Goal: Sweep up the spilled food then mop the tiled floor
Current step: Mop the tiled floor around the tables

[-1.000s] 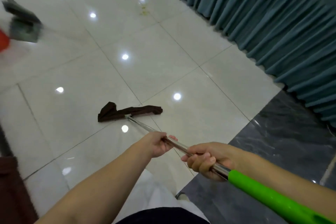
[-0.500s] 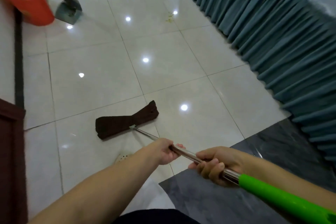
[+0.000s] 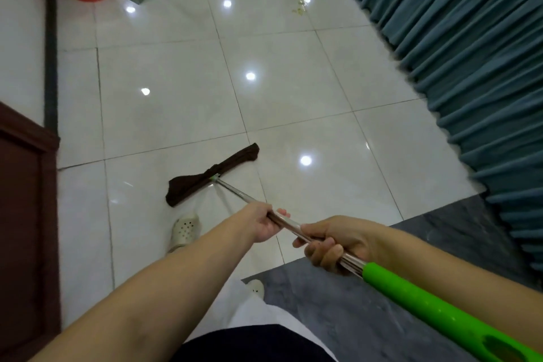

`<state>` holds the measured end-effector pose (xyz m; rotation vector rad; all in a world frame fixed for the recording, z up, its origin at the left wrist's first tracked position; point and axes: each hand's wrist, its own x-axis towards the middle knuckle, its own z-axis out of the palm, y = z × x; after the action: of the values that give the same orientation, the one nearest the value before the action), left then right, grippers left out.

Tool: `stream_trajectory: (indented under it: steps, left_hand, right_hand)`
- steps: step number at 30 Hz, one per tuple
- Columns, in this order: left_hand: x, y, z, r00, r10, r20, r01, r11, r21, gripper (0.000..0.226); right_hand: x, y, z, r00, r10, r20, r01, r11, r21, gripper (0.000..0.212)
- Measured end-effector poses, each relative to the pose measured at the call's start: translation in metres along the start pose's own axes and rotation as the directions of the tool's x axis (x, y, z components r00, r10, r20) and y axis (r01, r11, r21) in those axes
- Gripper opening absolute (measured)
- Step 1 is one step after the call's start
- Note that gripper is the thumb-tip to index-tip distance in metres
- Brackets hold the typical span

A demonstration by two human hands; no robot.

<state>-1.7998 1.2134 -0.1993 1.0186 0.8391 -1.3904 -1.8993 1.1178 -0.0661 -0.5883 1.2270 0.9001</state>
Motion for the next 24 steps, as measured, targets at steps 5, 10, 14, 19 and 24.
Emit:
stream_trajectory:
  steps: [5, 10, 14, 19, 24]
  left_hand:
    - [-0.002, 0.057, -0.026, 0.994, 0.107, -0.003, -0.106, 0.982, -0.155, 0.022]
    - [-0.009, 0.131, -0.056, 0.986, 0.156, 0.060, -0.135, 0.954, -0.268, 0.018]
    - [-0.017, 0.204, -0.086, 0.985, 0.134, 0.106, -0.105, 0.965, -0.239, 0.014]
    - [-0.022, 0.301, -0.120, 0.985, 0.163, 0.051, -0.151, 0.973, -0.177, 0.019]
    - [-0.020, 0.383, -0.136, 0.988, 0.151, -0.036, -0.153, 0.986, -0.068, 0.025]
  right_hand:
    - [0.016, -0.047, 0.054, 0.998, 0.010, 0.066, -0.011, 1.000, 0.009, 0.038]
    - [0.033, -0.107, 0.118, 0.994, -0.011, 0.106, 0.003, 0.997, 0.075, 0.036]
    - [0.050, -0.159, 0.183, 0.984, -0.073, 0.161, 0.039, 0.978, 0.203, 0.029]
    - [0.069, -0.222, 0.264, 0.976, -0.138, 0.166, 0.074, 0.937, 0.341, 0.031]
    - [0.094, -0.275, 0.316, 0.963, -0.190, 0.190, 0.091, 0.896, 0.434, 0.035]
